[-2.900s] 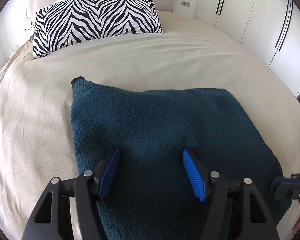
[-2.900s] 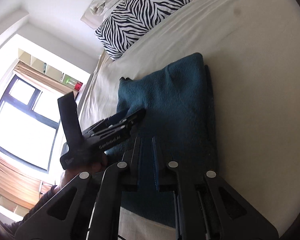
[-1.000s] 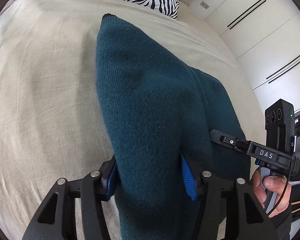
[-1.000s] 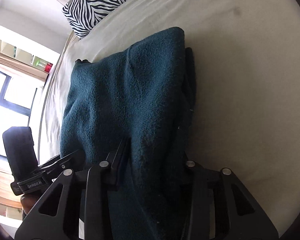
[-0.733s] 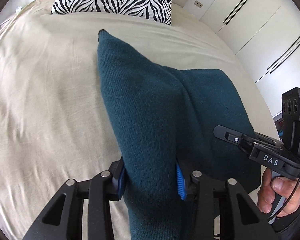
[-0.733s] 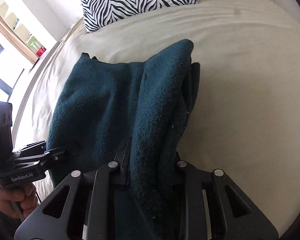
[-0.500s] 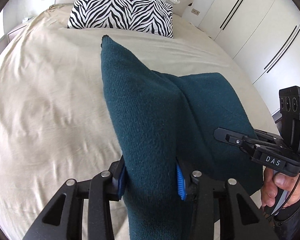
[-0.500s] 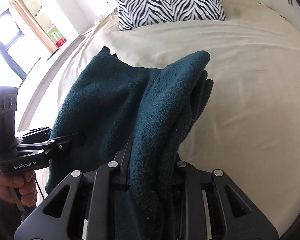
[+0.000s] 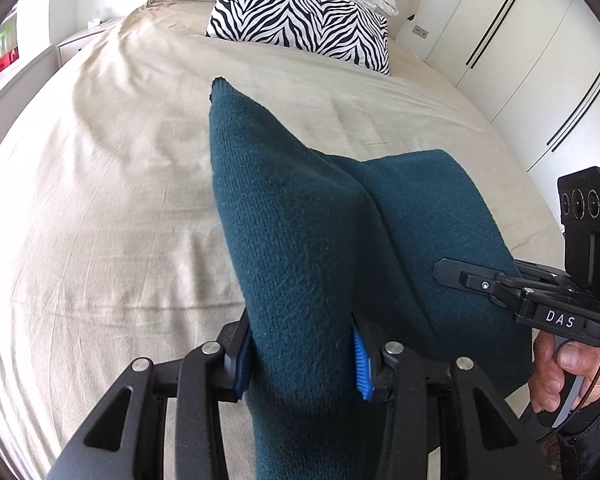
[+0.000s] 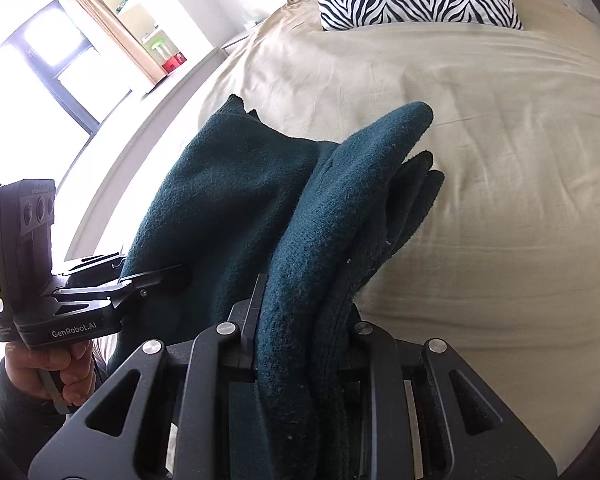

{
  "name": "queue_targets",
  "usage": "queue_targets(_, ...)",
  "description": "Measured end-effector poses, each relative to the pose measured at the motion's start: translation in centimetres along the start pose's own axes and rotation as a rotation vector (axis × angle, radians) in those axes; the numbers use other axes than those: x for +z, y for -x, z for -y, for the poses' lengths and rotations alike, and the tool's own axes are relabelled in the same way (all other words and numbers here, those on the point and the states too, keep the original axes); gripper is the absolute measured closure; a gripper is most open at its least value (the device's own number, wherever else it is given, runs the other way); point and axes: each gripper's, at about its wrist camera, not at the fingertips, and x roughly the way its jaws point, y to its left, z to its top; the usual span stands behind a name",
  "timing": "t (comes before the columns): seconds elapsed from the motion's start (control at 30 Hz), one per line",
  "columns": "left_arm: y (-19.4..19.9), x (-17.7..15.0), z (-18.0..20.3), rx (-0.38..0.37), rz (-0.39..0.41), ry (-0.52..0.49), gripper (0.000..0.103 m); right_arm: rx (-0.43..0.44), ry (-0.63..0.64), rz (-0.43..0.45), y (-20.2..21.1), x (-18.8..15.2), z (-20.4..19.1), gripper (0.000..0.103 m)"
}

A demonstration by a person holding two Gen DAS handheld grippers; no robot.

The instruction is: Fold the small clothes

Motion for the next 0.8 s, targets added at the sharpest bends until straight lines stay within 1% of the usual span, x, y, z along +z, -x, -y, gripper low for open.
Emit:
queue_targets(0.07,-1.2,-1.1,-1.0,0.021,-0.02,0.018,0.059,0.013,-0.022,-0.024,-1.8,-0.6,0.1,0.081)
queue_targets(0.13,-2.8,-2.1,-2.1,0.019,-0.04,0.046,0.053,0.006,-0.053,-0.062,-4.1,-1.5,1.2,0.079)
queue_targets(0.17,-3.1,-2.5,-2.5,0.008,-0.03,0.061,0.048,-0.015,-0.079,-0.084,-5.2,-2.2,1.9,0.076)
queue_targets(0.2,-3.0,-3.0,-2.9,0.0,-0.016,0.079,0.043,-0.01,-0.111,-0.092,-5.9,-3.3,2.9,0.071)
queue_targets(0.3,-2.8,-3.7,-3.2,-0.019,0.012,0.108,0.039,0.12,-0.245,-0.054,-6.5,-3.9,5.8,0.064)
queue_targets(0.33,-2.5,-4.0,-3.2,-0.019,0.023,0.107,0.039,0.141,-0.274,-0.044,-6.3,-4.1,6.3,0.063)
queue_targets(0.4,-1.6,-4.8,-3.1,-0.016,0.043,0.106,0.039,0.141,-0.301,-0.023,-5.5,-4.5,6.7,0.06)
queue_targets(0.43,-1.1,-5.1,-3.0,-0.007,0.055,0.106,0.039,0.13,-0.306,-0.007,-4.9,-4.7,6.9,0.059)
queue_targets(0.5,0.5,-6.1,-2.4,0.039,0.097,0.09,0.04,0.104,-0.324,0.028,-3.9,-4.9,7.5,0.056)
queue_targets(0.57,2.5,-7.2,-1.4,0.097,0.161,0.053,0.039,0.041,-0.328,0.073,-2.2,-5.7,7.7,0.054)
queue_targets(0.63,4.5,-8.5,-0.3,0.153,0.218,0.012,0.029,-0.035,-0.306,0.123,-0.4,-6.5,7.2,0.053)
queue_targets(0.67,5.5,-9.2,0.4,0.183,0.253,-0.005,0.02,-0.088,-0.29,0.147,0.7,-6.9,6.7,0.053)
queue_targets(0.7,6.6,-9.9,1.0,0.21,0.295,-0.022,0.013,-0.138,-0.269,0.174,1.7,-7.3,6.1,0.053)
queue_targets(0.73,7.5,-10.4,1.8,0.237,0.337,-0.038,0.01,-0.175,-0.247,0.205,3.2,-7.8,5.9,0.053)
queue_targets(0.77,8.7,-11.1,2.4,0.266,0.38,-0.052,0.001,-0.21,-0.223,0.241,4.4,-8.3,5.0,0.053)
queue_targets(0.8,9.8,-11.8,3.1,0.299,0.424,-0.065,0.0,-0.243,-0.197,0.277,6.0,-9.0,4.3,0.053)
